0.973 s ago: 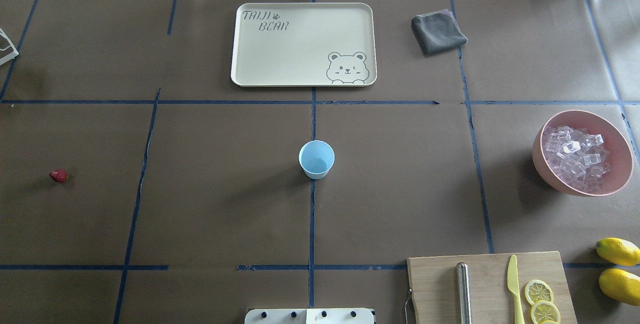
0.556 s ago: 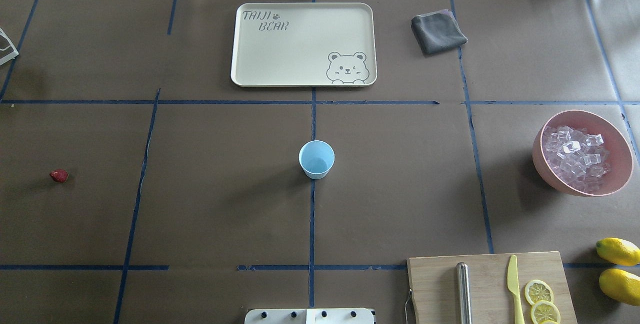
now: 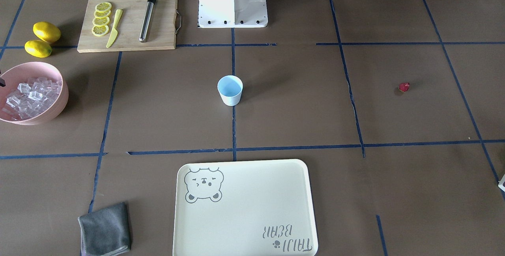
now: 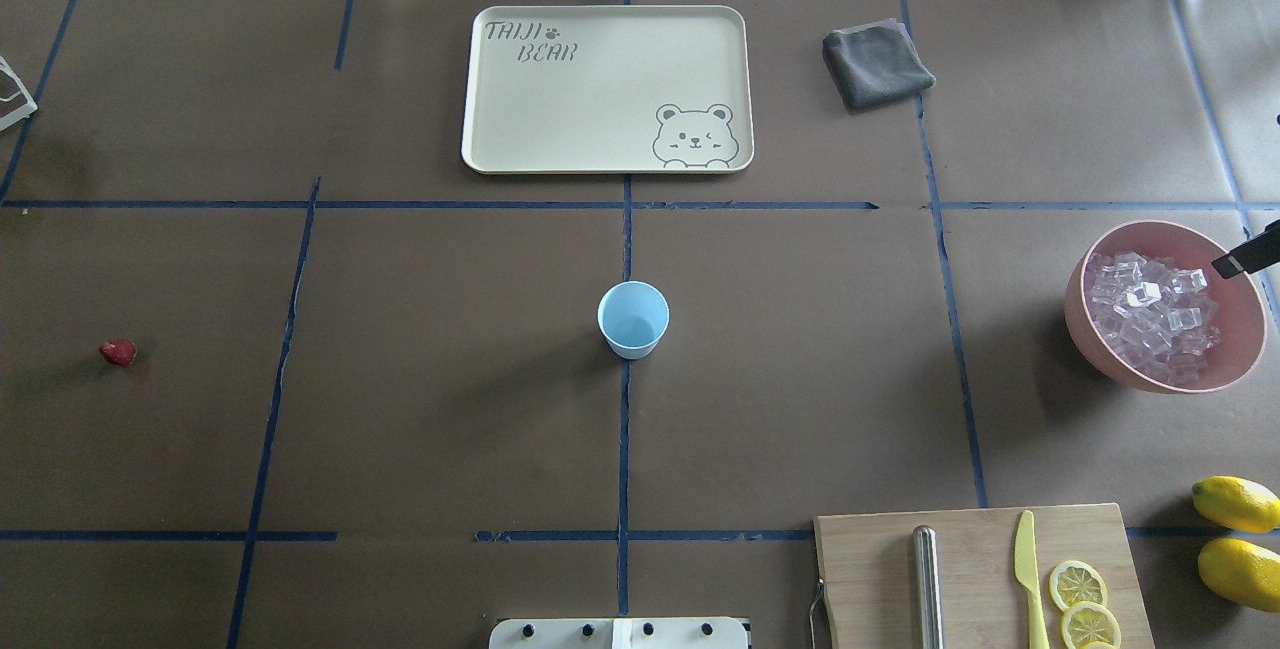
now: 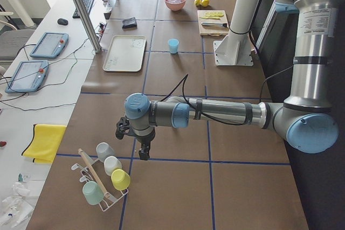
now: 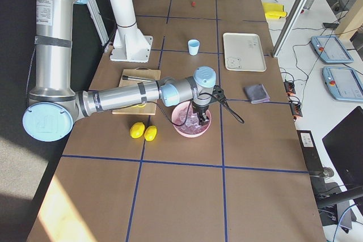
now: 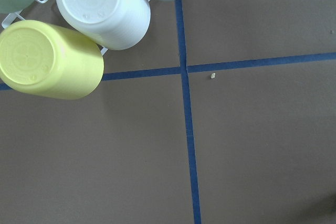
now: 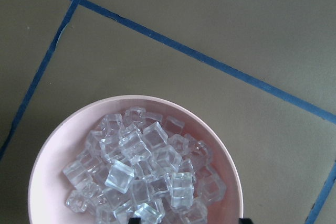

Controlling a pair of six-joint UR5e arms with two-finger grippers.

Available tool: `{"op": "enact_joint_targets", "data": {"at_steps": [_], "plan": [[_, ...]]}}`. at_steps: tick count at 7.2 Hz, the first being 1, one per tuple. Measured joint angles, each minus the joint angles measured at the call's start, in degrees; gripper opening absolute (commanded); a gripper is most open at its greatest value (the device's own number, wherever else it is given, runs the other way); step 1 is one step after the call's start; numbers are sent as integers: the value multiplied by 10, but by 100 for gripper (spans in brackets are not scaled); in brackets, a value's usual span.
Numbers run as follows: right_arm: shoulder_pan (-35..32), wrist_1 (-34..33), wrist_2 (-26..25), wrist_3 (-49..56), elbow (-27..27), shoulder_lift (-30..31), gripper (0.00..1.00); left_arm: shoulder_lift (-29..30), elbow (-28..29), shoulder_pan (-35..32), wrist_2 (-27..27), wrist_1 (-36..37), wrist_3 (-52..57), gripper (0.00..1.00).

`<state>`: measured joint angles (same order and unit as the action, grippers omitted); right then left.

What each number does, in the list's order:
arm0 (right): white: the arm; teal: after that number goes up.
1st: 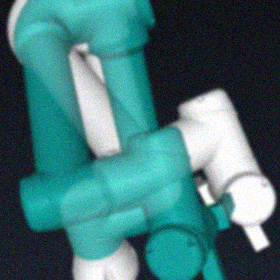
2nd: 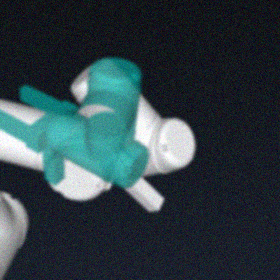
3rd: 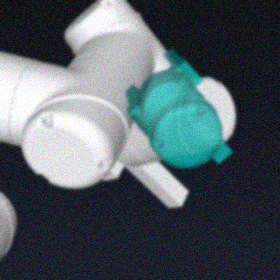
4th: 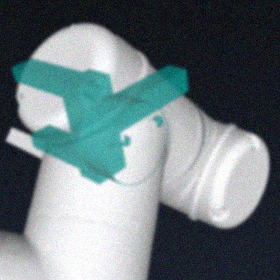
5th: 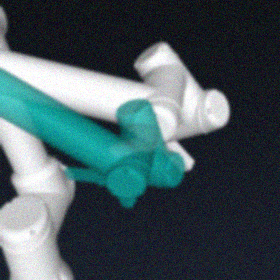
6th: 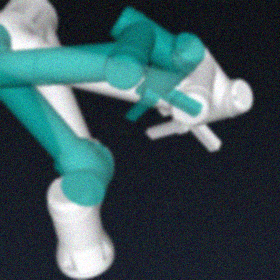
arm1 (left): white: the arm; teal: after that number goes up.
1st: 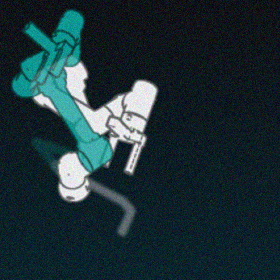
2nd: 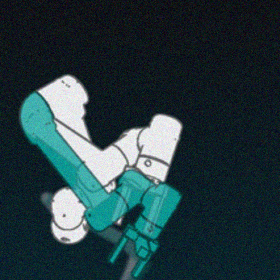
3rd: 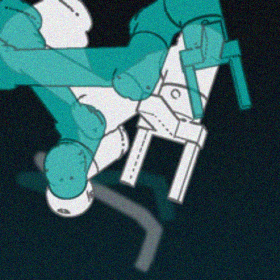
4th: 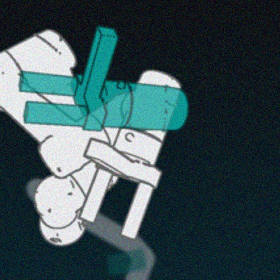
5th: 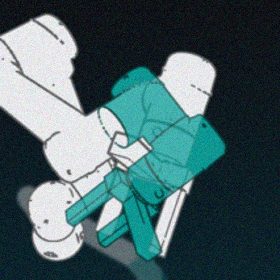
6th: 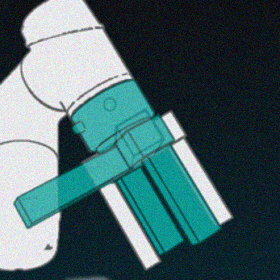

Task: Put ice and strawberries in cup
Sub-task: 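Lower the right gripper into the bowl and grasp an ice cube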

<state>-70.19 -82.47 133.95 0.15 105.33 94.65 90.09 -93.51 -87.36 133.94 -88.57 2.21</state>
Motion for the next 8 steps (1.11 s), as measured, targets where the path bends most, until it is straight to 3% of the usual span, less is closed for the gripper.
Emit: {"op": "enact_joint_targets", "data": {"at_steps": [8], "plan": [[28,-1,-17,1,-63,-41,62,2,-3,0,1,1,0,100]]}}
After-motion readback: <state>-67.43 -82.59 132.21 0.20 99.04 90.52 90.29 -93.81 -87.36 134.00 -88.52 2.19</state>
